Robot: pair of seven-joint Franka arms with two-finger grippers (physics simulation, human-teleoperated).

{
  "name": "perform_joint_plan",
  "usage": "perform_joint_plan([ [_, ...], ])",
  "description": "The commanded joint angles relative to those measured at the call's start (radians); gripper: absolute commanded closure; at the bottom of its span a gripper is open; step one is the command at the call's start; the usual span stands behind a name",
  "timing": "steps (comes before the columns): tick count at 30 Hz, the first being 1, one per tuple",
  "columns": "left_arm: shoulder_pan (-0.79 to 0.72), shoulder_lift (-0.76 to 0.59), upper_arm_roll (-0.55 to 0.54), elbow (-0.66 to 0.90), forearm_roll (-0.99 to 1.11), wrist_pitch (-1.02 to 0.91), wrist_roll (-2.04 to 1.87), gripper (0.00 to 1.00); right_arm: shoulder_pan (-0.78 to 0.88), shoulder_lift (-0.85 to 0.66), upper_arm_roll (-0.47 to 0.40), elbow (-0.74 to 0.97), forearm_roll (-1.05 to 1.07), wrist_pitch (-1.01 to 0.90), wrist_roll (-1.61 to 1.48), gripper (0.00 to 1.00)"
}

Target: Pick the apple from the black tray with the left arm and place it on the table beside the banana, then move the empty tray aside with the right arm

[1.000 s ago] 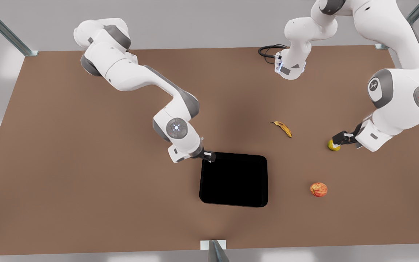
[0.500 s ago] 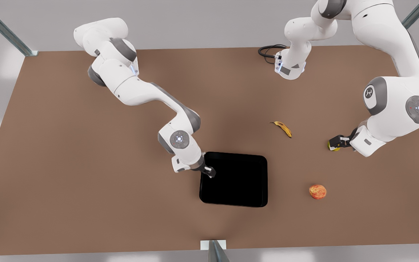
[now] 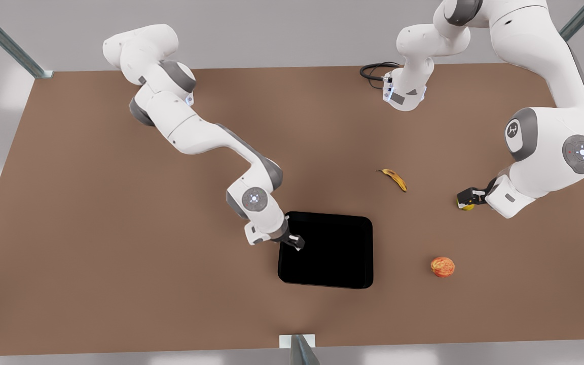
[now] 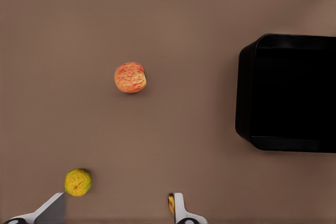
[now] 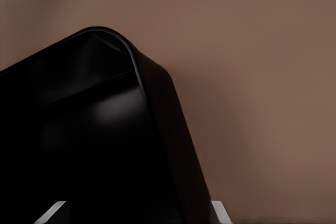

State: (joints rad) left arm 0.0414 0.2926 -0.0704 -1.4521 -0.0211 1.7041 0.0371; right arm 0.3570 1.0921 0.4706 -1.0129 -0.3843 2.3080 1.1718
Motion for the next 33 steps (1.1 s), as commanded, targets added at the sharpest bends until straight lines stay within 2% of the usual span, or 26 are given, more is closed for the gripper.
perform_joint_plan([
  [1, 0.0, -0.001, 0.0, -0.001, 0.001, -0.003, 0.001, 0.0, 0.003, 0.011, -0.003, 0.001, -0.042, 0.037, -0.093, 0.0],
  [5, -0.002, -0.001, 0.0, 0.001, 0.001, -0.003, 0.003, 0.0, -0.001, 0.011, -0.021, -0.003, -0.054, 0.034, -0.127, 0.01],
  [8, -0.002, -0.001, 0.0, 0.001, 0.001, -0.003, 0.003, 0.0, -0.009, 0.015, -0.029, -0.004, -0.053, 0.034, -0.149, 0.22],
  [14, -0.02, 0.003, -0.003, 0.038, 0.009, 0.008, -0.006, 0.0, -0.021, 0.025, -0.03, -0.007, -0.053, 0.034, -0.21, 0.45],
  [17, -0.146, 0.019, -0.003, 0.03, 0.076, -0.017, -0.187, 0.0, -0.018, 0.034, -0.029, -0.009, -0.053, 0.036, -0.211, 0.52],
  [19, -0.161, 0.016, -0.003, 0.029, 0.072, -0.017, -0.218, 0.0, -0.018, 0.038, -0.029, -0.009, -0.054, 0.036, -0.227, 0.68],
  [21, -0.161, 0.007, -0.002, 0.032, 0.049, -0.017, -0.218, 0.0, -0.018, 0.04, -0.03, -0.01, -0.054, 0.036, -0.259, 0.77],
  [25, -0.155, -0.012, 0.007, 0.042, 0.021, -0.018, -0.052, 0.0, -0.018, 0.035, -0.029, -0.009, -0.051, 0.033, -0.259, 0.81],
  [33, -0.155, -0.021, 0.004, 0.019, 0.023, -0.035, -0.052, 0.0, -0.021, -0.021, 0.014, -0.009, -0.045, -0.019, -0.25, 0.84],
])
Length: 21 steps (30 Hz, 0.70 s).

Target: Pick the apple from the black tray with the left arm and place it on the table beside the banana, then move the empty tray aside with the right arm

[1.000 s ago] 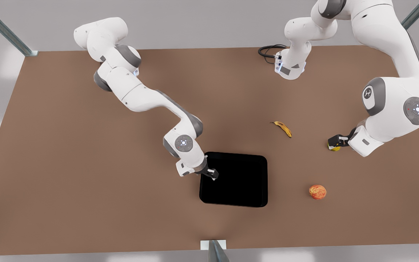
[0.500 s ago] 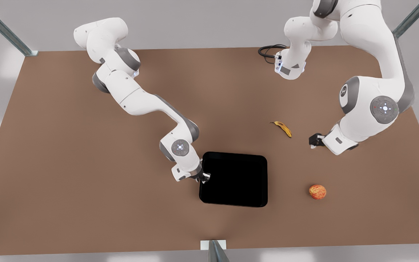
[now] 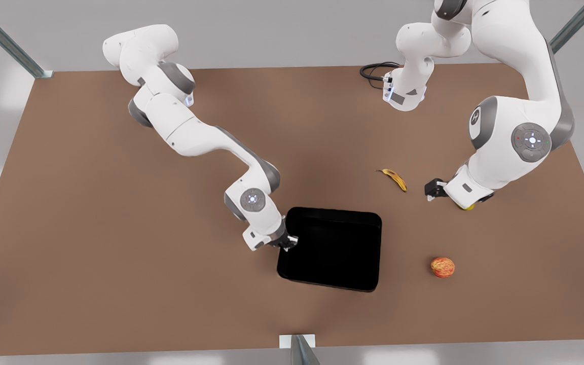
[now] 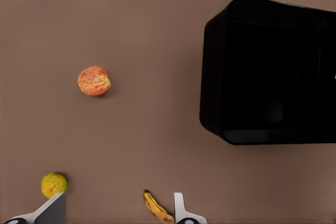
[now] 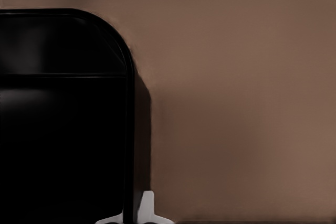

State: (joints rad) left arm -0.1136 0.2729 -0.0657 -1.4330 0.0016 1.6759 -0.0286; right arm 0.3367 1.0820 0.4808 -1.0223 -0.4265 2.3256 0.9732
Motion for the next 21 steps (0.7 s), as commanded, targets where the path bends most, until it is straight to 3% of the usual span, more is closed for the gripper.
perform_joint_plan([
  [1, 0.0, -0.001, -0.002, 0.0, 0.0, -0.007, 0.012, 0.0, -0.004, -0.014, 0.005, 0.001, -0.003, -0.054, -0.053, 0.83],
  [10, 0.0, -0.004, -0.003, 0.0, -0.002, 0.004, 0.006, 0.0, -0.099, -0.215, 0.005, 0.001, 0.066, -0.517, -0.429, 0.81],
  [12, 0.0, -0.004, -0.003, 0.0, -0.002, 0.004, 0.006, 0.0, -0.128, -0.266, -0.03, 0.001, 0.077, -0.635, -0.594, 0.81],
  [15, 0.0, -0.004, -0.003, 0.0, -0.002, 0.005, 0.006, 0.0, -0.13, -0.332, -0.281, 0.001, 0.291, -0.712, -0.935, 0.8],
  [18, -0.001, -0.004, -0.003, 0.0, -0.002, 0.005, 0.004, 0.0, -0.139, -0.346, -0.39, 0.001, 0.321, -0.773, -1.15, 0.8],
  [20, -0.001, -0.004, -0.003, 0.0, -0.003, 0.005, 0.004, 0.0, -0.142, -0.356, -0.536, 0.001, 0.448, -0.776, -1.355, 0.8],
  [21, 0.0, -0.004, -0.003, 0.0, -0.002, 0.005, 0.004, 0.0, -0.143, -0.358, -0.557, 0.001, 0.45, -0.793, -1.401, 0.8],
])
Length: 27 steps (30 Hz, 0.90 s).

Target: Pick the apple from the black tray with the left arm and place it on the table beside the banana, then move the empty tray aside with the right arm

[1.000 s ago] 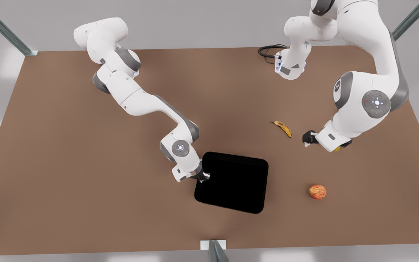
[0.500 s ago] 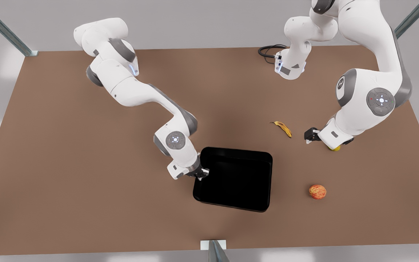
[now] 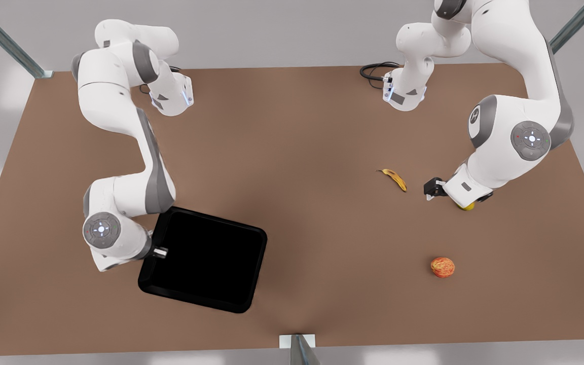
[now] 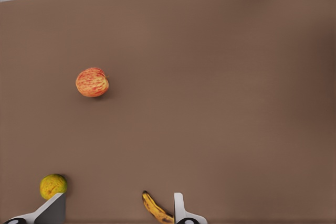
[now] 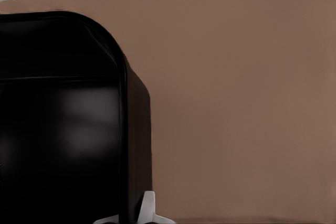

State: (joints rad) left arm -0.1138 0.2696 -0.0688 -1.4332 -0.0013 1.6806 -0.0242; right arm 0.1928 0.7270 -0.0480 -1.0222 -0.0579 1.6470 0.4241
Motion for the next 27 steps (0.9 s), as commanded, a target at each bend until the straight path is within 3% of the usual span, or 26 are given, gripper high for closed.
perform_joint_plan([
  [1, 0.0, -0.001, -0.002, 0.001, 0.001, 0.001, 0.0, 0.0, 0.0, -0.015, -0.049, -0.001, 0.082, -0.135, -0.892, 0.8],
  [7, -0.001, 0.0, -0.002, 0.001, 0.001, 0.004, 0.0, 0.0, -0.016, -0.047, -0.076, -0.009, 0.078, -0.401, -0.947, 0.79],
  [12, -0.003, 0.0, -0.002, 0.001, 0.001, 0.004, 0.0, 0.0, -0.084, -0.037, -0.07, -0.096, 0.064, -0.391, -0.963, 0.79],
  [22, -0.003, 0.005, -0.002, 0.001, 0.0, 0.004, 0.0, 0.0, -0.099, 0.042, -0.089, -0.104, 0.047, -0.248, -0.979, 0.75],
  [23, -0.003, 0.008, -0.002, 0.001, 0.0, 0.007, 0.0, 0.0, -0.104, 0.051, -0.089, -0.104, 0.049, -0.246, -0.979, 0.64],
  [24, -0.003, 0.008, -0.002, 0.001, 0.0, 0.011, 0.0, 0.0, -0.104, 0.054, -0.089, -0.104, 0.05, -0.248, -0.979, 0.43],
  [27, -0.006, -0.009, -0.005, -0.001, 0.001, 0.001, -0.028, 0.0, -0.104, 0.052, -0.089, -0.104, 0.052, -0.253, -0.976, 0.11],
])
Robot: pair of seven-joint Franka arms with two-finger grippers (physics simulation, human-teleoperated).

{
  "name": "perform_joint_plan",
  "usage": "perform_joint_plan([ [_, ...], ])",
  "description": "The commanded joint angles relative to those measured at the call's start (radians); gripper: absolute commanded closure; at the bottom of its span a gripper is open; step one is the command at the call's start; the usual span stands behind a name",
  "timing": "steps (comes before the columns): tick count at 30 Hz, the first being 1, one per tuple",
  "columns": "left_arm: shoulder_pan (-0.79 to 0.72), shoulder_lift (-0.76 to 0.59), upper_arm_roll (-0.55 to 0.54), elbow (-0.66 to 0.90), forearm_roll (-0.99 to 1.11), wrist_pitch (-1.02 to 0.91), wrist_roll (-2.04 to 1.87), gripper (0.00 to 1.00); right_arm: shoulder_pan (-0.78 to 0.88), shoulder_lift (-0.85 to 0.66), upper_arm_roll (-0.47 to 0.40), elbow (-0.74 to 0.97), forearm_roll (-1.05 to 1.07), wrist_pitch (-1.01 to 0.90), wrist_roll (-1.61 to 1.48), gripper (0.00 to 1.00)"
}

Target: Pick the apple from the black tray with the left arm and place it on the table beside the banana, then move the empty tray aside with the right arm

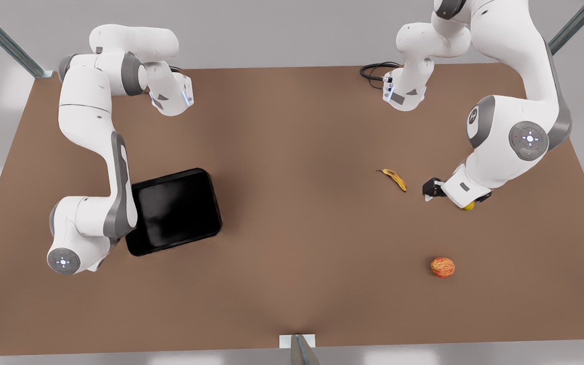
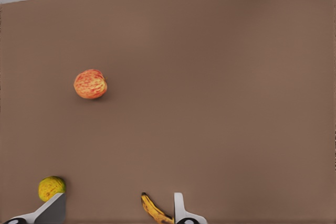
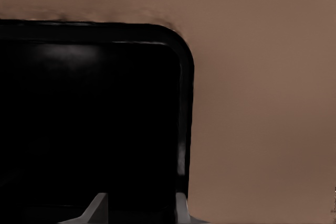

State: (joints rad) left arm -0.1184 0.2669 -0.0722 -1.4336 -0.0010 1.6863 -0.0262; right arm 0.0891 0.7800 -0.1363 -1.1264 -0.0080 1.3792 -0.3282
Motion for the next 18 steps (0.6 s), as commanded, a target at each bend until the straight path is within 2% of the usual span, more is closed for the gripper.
perform_joint_plan([
  [1, -0.003, -0.006, -0.001, 0.001, 0.002, -0.002, -0.026, 0.0, 0.0, -0.002, -0.002, 0.0, 0.002, 0.011, -0.224, 0.0],
  [3, -0.007, -0.003, -0.001, 0.001, 0.002, 0.004, -0.027, 0.0, 0.001, -0.022, -0.003, 0.007, 0.007, -0.026, -0.221, 0.0],
  [6, -0.01, -0.002, -0.003, 0.004, 0.006, 0.007, -0.032, 0.0, 0.012, -0.198, 0.012, 0.013, 0.056, -0.092, -0.21, 0.0],
  [8, -0.01, -0.003, -0.003, 0.005, 0.007, 0.01, -0.032, 0.0, 0.015, -0.254, 0.001, 0.033, 0.082, -0.112, -0.175, 0.0],
  [10, -0.01, 0.002, -0.001, 0.019, 0.001, 0.01, -0.035, 0.0, 0.015, -0.295, 0.038, 0.082, 0.082, -0.034, -0.063, 0.0],
  [14, -0.012, 0.0, -0.023, 0.025, 0.002, 0.032, -0.021, 0.0, 0.014, -0.304, 0.044, 0.08, 0.043, 0.128, 0.081, 0.0],
  [16, -0.012, 0.0, -0.023, 0.025, 0.007, 0.042, -0.023, 0.0, 0.012, -0.303, 0.041, 0.079, -0.058, 0.274, 0.087, 0.0],
  [18, -0.012, 0.002, -0.024, 0.025, 0.009, 0.05, -0.024, 0.0, -0.008, -0.303, 0.043, 0.08, -0.061, 0.296, 0.078, 0.0],
])
